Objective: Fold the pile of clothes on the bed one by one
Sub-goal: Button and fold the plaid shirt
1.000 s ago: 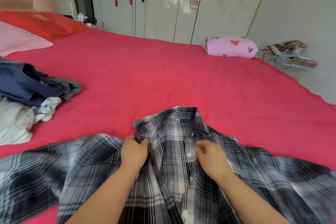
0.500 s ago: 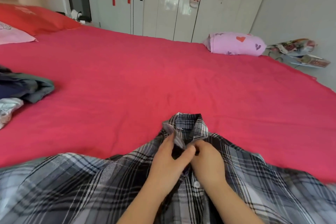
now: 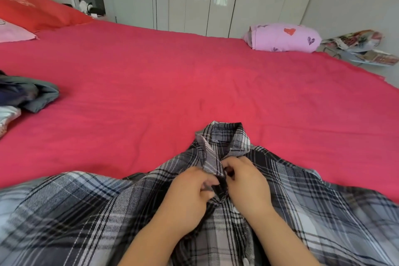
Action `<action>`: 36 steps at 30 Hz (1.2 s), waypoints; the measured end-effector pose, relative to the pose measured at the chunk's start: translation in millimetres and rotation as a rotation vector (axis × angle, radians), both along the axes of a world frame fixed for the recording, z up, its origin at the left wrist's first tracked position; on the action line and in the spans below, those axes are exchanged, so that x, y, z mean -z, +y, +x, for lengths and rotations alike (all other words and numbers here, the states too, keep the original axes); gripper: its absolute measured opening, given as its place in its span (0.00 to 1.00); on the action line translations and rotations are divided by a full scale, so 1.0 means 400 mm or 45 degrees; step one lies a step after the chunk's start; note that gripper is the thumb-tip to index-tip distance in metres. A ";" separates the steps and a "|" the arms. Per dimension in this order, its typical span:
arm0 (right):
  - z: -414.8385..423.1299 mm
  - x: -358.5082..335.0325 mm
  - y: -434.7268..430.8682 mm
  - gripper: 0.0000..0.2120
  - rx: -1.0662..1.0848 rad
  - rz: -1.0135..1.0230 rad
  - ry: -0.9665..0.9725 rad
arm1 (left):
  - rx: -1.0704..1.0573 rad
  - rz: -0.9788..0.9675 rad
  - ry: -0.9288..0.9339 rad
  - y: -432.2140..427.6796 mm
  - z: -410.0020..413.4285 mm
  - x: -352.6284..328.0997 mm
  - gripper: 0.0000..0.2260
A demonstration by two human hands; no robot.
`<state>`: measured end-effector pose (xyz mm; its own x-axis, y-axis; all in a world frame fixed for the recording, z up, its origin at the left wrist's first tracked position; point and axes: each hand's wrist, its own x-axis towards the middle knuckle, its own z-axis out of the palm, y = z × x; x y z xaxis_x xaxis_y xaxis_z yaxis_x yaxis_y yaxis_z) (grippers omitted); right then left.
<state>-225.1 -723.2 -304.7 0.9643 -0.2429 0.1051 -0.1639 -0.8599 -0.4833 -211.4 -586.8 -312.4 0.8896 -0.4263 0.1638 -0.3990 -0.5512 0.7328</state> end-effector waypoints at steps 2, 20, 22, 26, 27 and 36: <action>-0.001 0.000 -0.002 0.09 0.003 0.030 -0.023 | 0.027 0.061 -0.034 -0.004 0.002 -0.001 0.11; -0.003 0.002 -0.031 0.08 0.021 0.181 -0.072 | -0.256 -0.136 0.007 -0.017 0.020 -0.013 0.04; -0.005 0.001 -0.035 0.06 0.065 0.359 -0.147 | -0.550 -0.556 0.104 -0.007 0.041 -0.013 0.04; -0.006 -0.006 -0.041 0.06 0.046 0.784 -0.195 | -0.717 -1.113 0.364 -0.013 0.051 -0.027 0.02; -0.007 -0.008 -0.040 0.06 0.012 0.862 -0.191 | -0.691 -1.138 0.420 -0.023 0.046 -0.027 0.04; -0.009 -0.012 -0.033 0.09 -0.154 1.134 -0.125 | -0.463 -1.063 0.523 -0.050 0.014 -0.031 0.04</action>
<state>-228.8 -736.2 -299.8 0.9852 -0.1711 0.0099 -0.0194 -0.1689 -0.9854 -205.9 -606.8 -300.2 0.9980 -0.0053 -0.0629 0.0629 0.1651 0.9843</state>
